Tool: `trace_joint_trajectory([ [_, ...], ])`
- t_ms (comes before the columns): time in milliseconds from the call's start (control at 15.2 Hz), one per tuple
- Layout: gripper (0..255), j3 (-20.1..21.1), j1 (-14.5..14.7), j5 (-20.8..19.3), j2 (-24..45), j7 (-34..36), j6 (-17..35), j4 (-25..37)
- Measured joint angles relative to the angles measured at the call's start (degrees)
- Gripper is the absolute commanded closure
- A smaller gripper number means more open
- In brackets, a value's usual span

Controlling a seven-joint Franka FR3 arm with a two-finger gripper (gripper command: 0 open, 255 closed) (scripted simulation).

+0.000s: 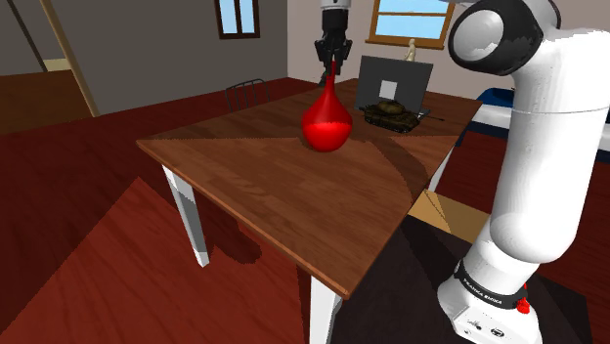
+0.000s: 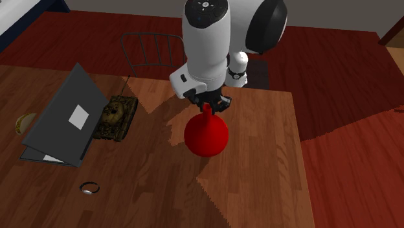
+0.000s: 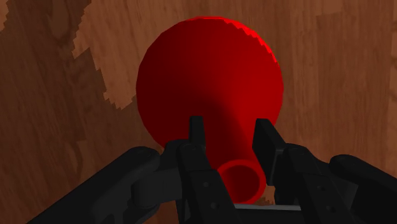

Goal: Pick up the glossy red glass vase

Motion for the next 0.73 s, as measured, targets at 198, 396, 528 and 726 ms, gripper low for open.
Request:
trace_joint_trajectory([
  [198, 255, -0.03, -0.31, 0.31, 1.90, -0.02, -3.49, 5.37],
  [396, 255, -0.06, -0.80, 0.76, 4.47, -0.07, -7.48, 11.92],
  [528, 255, -0.05, -1.31, 1.19, 6.99, -0.10, -10.55, 17.52],
  [726, 255, 0.17, -2.42, 2.08, 12.26, 0.11, -16.29, 28.54],
])
